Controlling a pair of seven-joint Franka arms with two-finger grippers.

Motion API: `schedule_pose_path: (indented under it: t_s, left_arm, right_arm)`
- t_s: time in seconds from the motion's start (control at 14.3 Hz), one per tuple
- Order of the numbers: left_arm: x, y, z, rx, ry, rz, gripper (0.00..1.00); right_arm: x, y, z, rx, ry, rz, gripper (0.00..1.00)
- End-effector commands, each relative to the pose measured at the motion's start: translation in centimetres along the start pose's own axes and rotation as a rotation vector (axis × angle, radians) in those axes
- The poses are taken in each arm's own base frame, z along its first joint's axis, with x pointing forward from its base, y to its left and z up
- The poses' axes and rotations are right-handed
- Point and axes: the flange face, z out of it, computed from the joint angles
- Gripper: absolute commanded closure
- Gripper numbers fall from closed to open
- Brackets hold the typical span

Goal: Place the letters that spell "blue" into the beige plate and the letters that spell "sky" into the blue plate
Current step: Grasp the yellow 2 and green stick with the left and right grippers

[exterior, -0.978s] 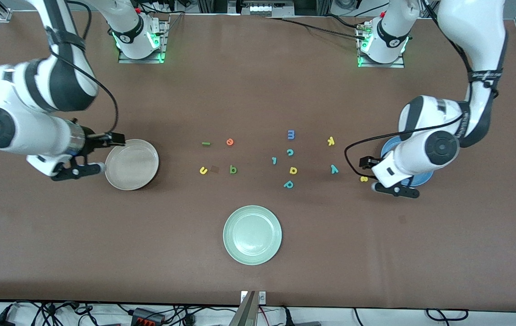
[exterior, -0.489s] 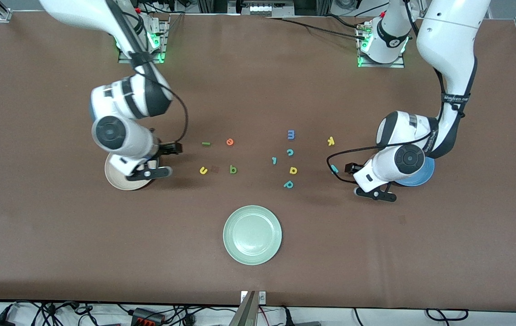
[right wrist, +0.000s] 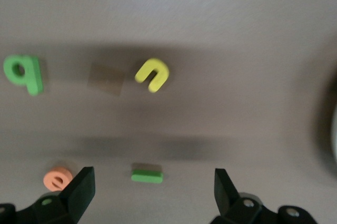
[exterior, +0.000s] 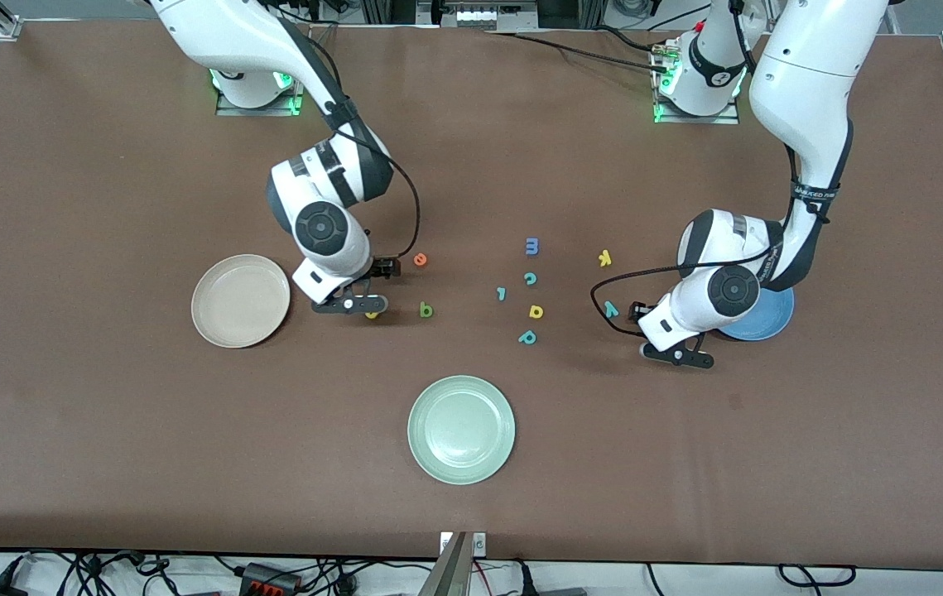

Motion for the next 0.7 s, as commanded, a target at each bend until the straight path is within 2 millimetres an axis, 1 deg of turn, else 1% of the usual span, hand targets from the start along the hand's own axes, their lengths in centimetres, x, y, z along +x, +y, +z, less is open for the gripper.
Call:
schedule_pose_path:
  t_s: [0.0,0.07,0.14,0.21,0.35,0.49,0.56,0.63]
  left_arm:
    - [0.2,-0.4,-0.2,0.010,0.035,0.000,0.45]
    - [0.3,-0.8,-0.4,0.010,0.040,-0.006,0.45]
    - [0.3,-1.0,-0.3,0.010,0.038,-0.009,0.45]
    - [0.2,-0.9,-0.1,0.010,0.035,-0.008,0.46]
    - [0.1,-1.0,0.8,0.011,0.025,-0.010,0.47]
    - [0.2,-1.0,1.3,0.011,0.035,-0.008,0.50]
    - [0.2,-1.0,1.3,0.011,0.035,-0.010,0.57]
    - [0.3,-1.0,1.3,0.010,0.037,-0.010,0.68]
  right_arm:
    - [-1.7,0.4,-0.1,-0.009,-0.019,-0.227,0.00]
    - [-2.5,0.7,0.2,-0.008,-0.019,-0.310,0.00]
    - [-3.1,1.0,-0.1,-0.001,0.002,-0.368,0.00]
    - [-4.1,1.4,0.0,0.003,0.017,-0.426,0.00]
    - [-5.9,1.2,0.7,0.004,0.053,-0.542,0.00]
    - [-6.1,1.3,1.4,0.003,0.095,-0.683,0.00]
    - [-6.2,1.3,1.7,-0.001,0.094,-0.735,0.00]
    - [-6.4,0.9,1.9,-0.004,0.091,-0.768,0.00]
